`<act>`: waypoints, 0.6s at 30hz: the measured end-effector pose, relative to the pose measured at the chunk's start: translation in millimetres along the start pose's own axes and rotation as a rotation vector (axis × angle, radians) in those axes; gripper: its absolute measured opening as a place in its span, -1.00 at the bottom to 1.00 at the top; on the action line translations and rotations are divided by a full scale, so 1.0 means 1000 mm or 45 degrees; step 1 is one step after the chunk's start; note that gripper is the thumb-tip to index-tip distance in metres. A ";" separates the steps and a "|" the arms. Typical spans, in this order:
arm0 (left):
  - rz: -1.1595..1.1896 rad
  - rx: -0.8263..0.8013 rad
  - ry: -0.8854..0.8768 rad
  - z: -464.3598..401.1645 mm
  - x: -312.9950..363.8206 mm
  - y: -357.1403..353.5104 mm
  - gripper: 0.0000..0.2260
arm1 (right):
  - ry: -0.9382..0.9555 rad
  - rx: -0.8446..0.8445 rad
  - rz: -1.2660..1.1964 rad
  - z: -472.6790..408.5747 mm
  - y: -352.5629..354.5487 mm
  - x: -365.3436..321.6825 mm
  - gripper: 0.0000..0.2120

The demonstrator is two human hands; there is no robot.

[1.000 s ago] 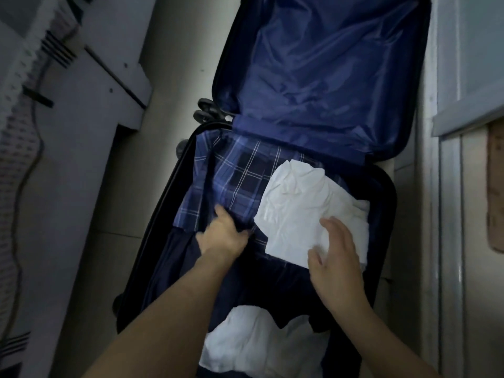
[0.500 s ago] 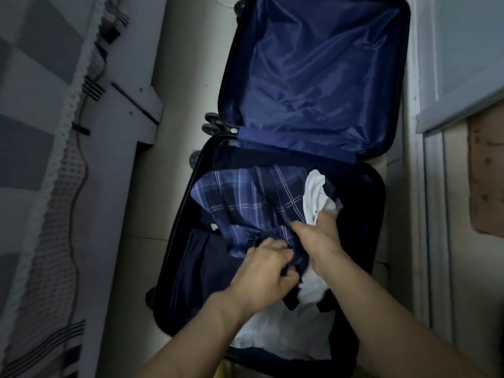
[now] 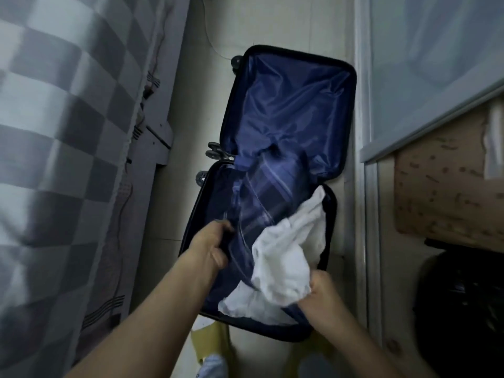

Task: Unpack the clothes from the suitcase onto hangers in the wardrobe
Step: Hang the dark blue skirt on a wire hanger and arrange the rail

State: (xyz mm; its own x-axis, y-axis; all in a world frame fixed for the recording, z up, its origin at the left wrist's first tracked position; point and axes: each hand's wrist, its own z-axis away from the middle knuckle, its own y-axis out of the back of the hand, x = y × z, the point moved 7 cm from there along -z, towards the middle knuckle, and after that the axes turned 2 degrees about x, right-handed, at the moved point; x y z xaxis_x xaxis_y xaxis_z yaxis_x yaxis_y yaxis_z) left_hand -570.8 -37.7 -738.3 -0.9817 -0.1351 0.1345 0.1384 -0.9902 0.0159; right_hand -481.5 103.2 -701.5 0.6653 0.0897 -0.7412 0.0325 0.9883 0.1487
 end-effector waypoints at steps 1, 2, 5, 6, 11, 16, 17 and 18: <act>0.059 0.004 -0.061 0.003 0.007 0.004 -0.80 | -0.004 0.142 -0.036 0.003 0.009 -0.001 -0.53; 0.120 0.015 -0.127 0.006 0.014 0.010 -0.80 | 0.010 0.293 -0.071 0.006 0.018 0.000 -0.65; 0.328 0.055 -0.316 0.021 0.040 0.026 -0.75 | 0.016 0.519 -0.266 0.014 0.028 -0.003 -0.80; 0.364 0.065 -0.374 0.028 0.047 0.032 -0.76 | -0.040 0.535 -0.312 0.015 0.027 0.000 -0.80; 0.276 -0.068 -0.681 0.081 0.077 0.046 -0.64 | -0.243 0.429 -0.168 0.007 0.022 0.001 -0.63; -0.136 -0.168 -0.945 0.137 0.085 0.030 -0.59 | -0.035 0.332 -0.775 0.019 0.045 -0.087 -0.65; -0.175 -0.174 -0.982 0.153 0.089 0.026 -0.60 | -0.005 0.250 -0.828 0.026 0.049 -0.112 -0.52; -0.210 -0.177 -1.020 0.166 0.092 0.022 -0.61 | 0.011 0.202 -0.848 0.031 0.053 -0.132 -0.45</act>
State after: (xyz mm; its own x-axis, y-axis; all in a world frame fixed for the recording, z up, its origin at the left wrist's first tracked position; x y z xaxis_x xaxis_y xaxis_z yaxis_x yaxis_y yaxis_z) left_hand -636.2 -66.5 -560.8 -0.5899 0.0252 0.8071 -0.0680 -0.9975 -0.0186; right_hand -544.0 140.0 -575.6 0.4596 -0.5299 -0.7128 0.5425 0.8029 -0.2471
